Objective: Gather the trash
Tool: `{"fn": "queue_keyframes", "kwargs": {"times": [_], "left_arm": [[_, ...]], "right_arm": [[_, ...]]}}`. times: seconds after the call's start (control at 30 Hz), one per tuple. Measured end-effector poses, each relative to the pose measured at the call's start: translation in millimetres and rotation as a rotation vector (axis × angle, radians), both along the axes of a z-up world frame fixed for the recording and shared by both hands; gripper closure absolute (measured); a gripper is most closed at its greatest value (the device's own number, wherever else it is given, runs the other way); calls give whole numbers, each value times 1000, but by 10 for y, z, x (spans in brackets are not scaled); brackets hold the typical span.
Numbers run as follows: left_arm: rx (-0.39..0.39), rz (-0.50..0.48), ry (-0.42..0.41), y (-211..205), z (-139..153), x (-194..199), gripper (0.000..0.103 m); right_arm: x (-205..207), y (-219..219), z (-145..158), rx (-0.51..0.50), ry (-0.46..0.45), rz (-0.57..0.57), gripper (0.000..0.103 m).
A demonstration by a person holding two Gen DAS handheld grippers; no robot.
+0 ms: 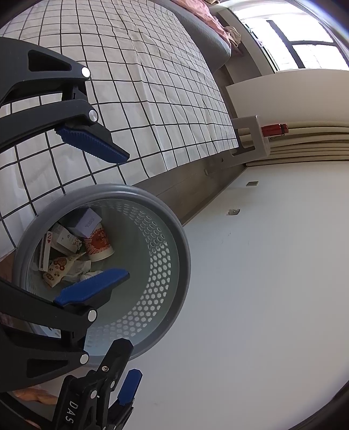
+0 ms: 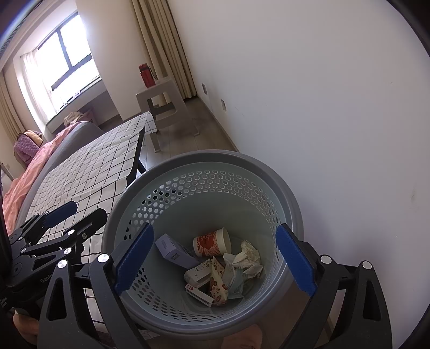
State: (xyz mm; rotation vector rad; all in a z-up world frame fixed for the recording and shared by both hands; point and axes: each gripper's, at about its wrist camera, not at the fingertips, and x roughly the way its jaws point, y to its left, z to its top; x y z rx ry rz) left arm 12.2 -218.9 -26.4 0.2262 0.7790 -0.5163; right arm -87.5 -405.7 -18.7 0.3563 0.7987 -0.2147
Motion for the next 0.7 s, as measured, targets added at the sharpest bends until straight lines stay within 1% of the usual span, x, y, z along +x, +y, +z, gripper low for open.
{"fn": "queue_keyframes", "kwargs": {"times": [0.17,0.7], "left_arm": [[5,9,-1,7,-3,3,21],[37,27,-5,-8,-29,5,19]], "right_arm": [[1,0,-1,0,0,1,12],[7,-2,4,2,0,1,12]]}}
